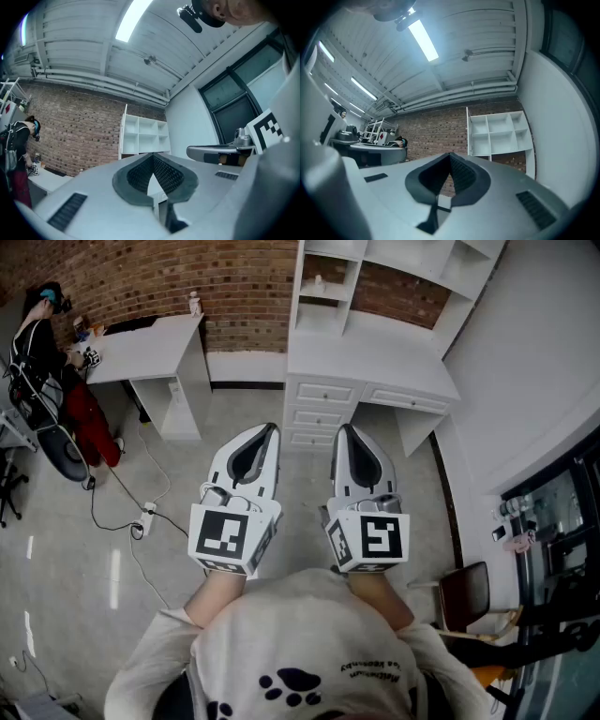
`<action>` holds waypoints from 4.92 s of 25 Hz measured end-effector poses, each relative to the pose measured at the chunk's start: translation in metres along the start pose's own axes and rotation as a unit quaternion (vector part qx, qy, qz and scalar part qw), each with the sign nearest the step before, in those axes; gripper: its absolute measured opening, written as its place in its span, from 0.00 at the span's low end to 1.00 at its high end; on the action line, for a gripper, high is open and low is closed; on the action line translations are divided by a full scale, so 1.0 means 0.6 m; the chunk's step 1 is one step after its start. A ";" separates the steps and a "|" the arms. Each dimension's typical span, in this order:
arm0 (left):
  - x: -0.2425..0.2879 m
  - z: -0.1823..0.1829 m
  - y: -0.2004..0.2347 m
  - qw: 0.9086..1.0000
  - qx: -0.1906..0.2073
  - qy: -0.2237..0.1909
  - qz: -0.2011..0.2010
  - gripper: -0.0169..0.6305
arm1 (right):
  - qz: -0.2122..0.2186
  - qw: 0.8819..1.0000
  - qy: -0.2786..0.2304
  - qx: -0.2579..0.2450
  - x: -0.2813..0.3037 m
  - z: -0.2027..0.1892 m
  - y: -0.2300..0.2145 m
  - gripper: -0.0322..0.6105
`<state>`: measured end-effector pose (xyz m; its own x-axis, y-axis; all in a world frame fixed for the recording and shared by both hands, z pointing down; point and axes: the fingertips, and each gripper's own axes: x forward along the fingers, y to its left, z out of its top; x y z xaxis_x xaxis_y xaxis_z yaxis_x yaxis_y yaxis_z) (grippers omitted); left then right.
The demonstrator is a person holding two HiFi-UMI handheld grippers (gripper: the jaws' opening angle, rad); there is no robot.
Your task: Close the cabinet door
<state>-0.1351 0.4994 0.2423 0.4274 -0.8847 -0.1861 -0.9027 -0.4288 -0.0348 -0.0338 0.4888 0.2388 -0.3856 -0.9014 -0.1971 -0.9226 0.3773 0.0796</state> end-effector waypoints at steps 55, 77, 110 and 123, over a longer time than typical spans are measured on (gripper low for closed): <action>0.422 -0.130 0.211 0.998 -0.030 0.006 -0.053 0.04 | -0.021 0.999 0.018 0.032 0.406 -0.148 -0.171 0.07; 0.583 -0.225 0.272 0.988 -0.050 0.039 -0.144 0.04 | -0.099 0.993 0.037 0.045 0.532 -0.237 -0.229 0.07; 0.911 -0.288 0.410 0.998 -0.034 0.039 -0.039 0.04 | 0.030 0.996 0.013 0.078 0.909 -0.313 -0.405 0.07; 1.006 -0.307 0.422 0.999 -0.038 0.021 0.015 0.04 | 0.106 0.991 0.002 0.079 1.008 -0.336 -0.461 0.07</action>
<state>-0.0967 -0.1766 0.3020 0.4028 -0.9039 -0.1444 -0.9098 -0.4125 0.0446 -0.0126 -0.2035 0.2944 -0.5704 -0.7995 -0.1883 -0.8095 0.5860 -0.0356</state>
